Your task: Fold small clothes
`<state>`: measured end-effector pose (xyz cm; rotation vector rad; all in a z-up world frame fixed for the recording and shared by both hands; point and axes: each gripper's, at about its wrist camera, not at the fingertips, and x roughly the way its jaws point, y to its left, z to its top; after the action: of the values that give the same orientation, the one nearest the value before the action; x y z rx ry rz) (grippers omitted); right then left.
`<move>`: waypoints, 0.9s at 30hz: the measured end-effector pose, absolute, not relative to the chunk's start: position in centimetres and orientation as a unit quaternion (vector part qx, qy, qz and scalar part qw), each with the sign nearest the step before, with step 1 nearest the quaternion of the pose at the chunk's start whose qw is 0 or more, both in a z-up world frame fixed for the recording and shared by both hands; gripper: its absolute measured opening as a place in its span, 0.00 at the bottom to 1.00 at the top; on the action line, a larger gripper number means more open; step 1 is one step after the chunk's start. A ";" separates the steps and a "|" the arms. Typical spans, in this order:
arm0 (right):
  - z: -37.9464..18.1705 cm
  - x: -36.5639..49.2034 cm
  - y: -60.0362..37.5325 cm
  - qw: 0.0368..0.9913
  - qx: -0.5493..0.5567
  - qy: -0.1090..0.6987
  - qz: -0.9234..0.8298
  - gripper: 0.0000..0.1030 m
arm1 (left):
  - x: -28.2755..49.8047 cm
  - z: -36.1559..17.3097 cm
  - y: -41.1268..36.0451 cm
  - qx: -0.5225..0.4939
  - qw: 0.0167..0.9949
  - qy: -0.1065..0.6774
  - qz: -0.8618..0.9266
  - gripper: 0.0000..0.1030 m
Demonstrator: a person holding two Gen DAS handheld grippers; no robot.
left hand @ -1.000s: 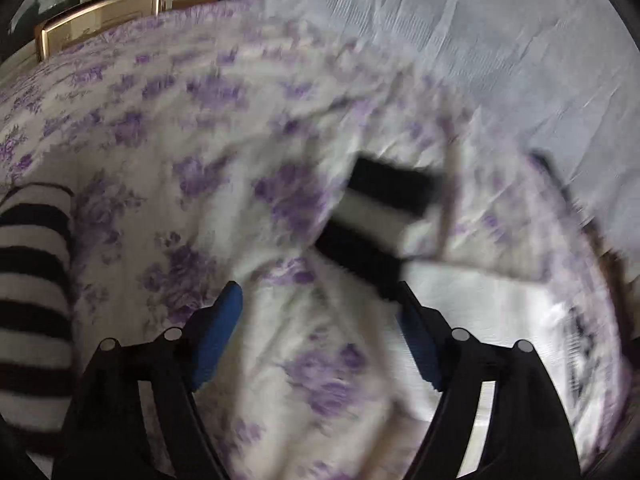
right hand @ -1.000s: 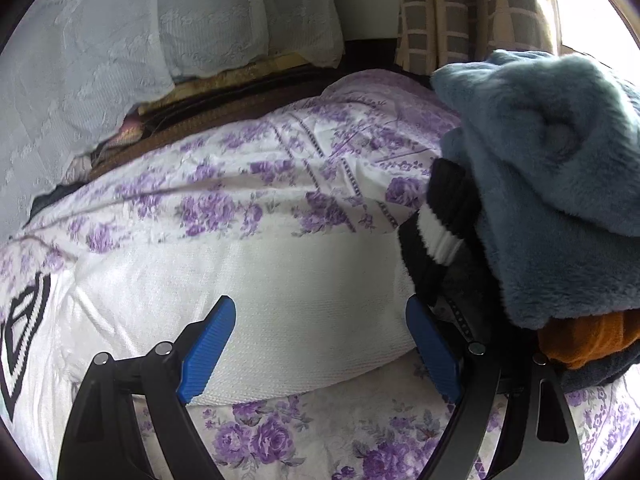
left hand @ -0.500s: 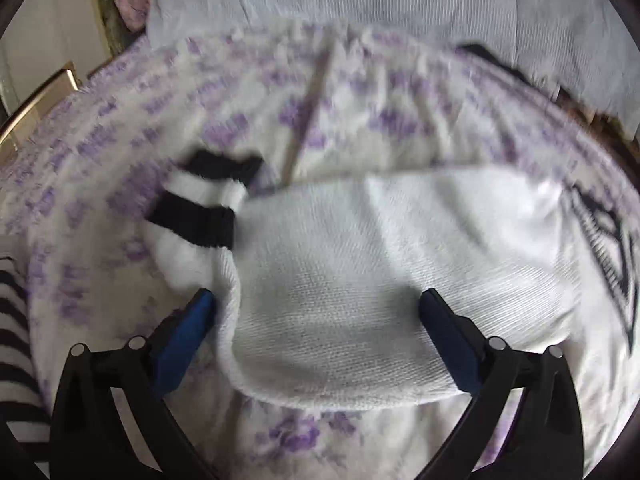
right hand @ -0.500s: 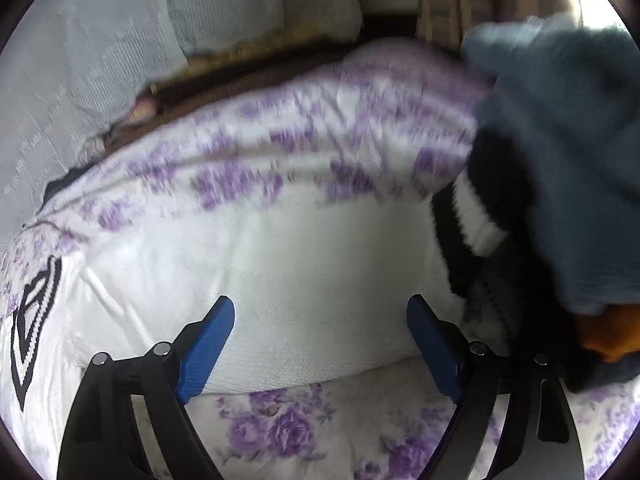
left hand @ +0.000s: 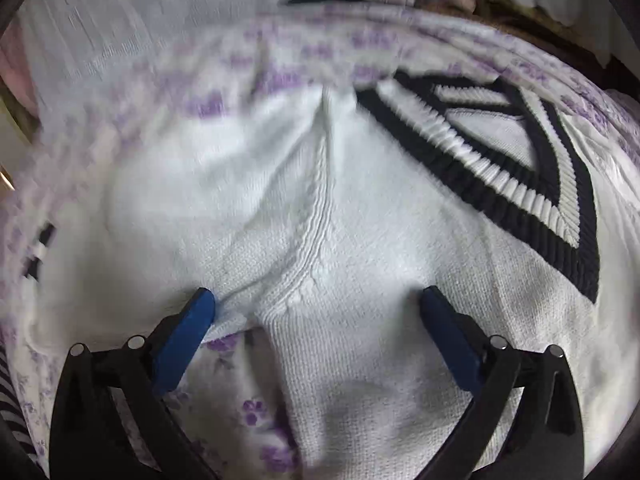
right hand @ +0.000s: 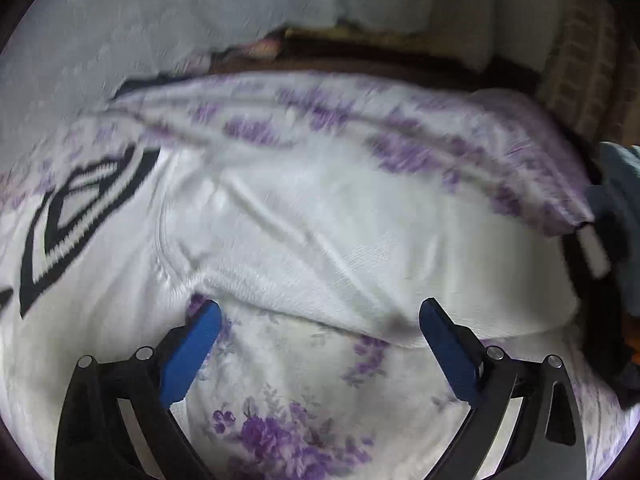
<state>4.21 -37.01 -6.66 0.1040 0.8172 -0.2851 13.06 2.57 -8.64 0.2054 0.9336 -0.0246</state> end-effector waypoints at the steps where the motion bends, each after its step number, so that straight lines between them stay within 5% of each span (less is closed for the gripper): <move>1: -6.0 3.6 -36.6 0.913 0.055 0.382 -0.130 0.97 | 11.9 -7.9 1.5 0.135 0.893 0.430 -0.008 0.96; 5: -4.1 1.1 -32.5 0.930 0.068 0.359 -0.038 0.97 | 7.4 -5.8 -0.6 0.151 0.914 0.373 -0.044 0.96; 10: -7.2 -0.4 -25.4 0.893 0.028 0.442 0.075 0.97 | 2.5 -7.5 -3.2 0.181 0.898 0.389 -0.101 0.96; 20: -5.5 -4.5 -26.6 0.923 0.056 0.375 0.066 0.97 | 2.8 -8.1 -0.5 0.113 0.891 0.424 -0.118 0.96; 23: -8.2 -3.5 -26.0 0.890 0.044 0.448 0.069 0.97 | 2.9 -8.1 -1.6 0.142 0.889 0.420 -0.117 0.96; 27: -8.2 -3.9 -25.4 0.894 0.022 0.443 0.060 0.97 | 3.0 -8.4 -1.5 0.137 0.886 0.426 -0.120 0.96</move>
<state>-3.90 -25.43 -8.16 0.0451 0.9196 0.1239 3.01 -1.46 -8.37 0.2853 0.8861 -0.2503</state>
